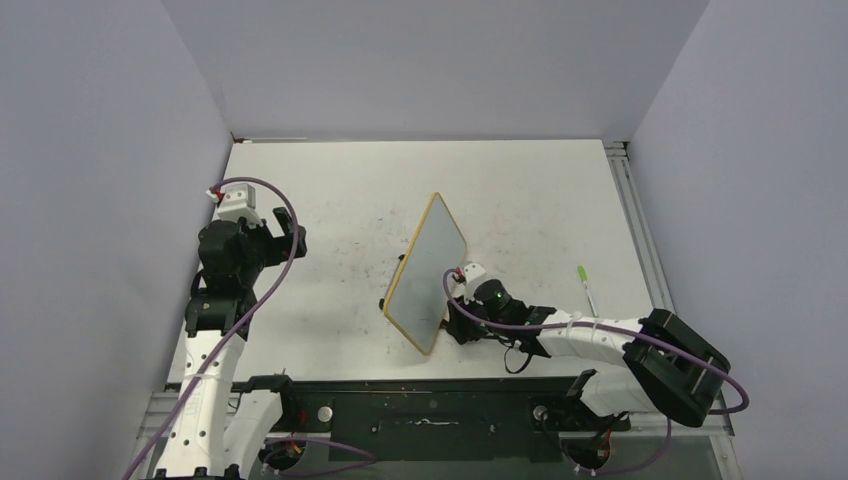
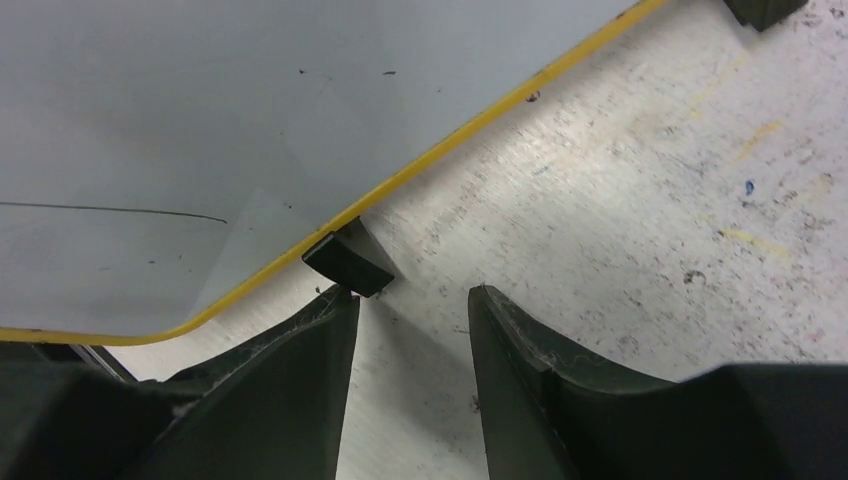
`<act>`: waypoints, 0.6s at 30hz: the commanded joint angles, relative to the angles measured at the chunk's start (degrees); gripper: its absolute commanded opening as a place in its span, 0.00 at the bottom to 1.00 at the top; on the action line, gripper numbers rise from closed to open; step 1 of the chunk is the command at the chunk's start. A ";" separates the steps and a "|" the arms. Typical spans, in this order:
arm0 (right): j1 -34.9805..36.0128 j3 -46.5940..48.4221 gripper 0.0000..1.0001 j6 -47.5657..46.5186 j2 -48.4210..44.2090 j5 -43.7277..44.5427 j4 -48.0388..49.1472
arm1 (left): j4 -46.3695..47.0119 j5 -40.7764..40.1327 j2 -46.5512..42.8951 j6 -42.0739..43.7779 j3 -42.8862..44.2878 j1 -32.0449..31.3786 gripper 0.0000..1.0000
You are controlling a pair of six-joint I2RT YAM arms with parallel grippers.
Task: Write a sentence on the whiteboard
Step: Adjust the whiteboard stand at the center of the board.
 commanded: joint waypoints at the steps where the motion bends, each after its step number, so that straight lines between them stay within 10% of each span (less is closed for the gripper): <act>1: 1.31 2.79 0.44 -2.69 3.29 -1.64 5.01 | 2.58 0.25 -0.19 0.50 0.58 0.22 0.96; 18: 12.06 9.26 0.33 -5.49 12.85 8.43 9.53 | 2.50 0.51 -0.04 0.42 0.62 0.24 0.96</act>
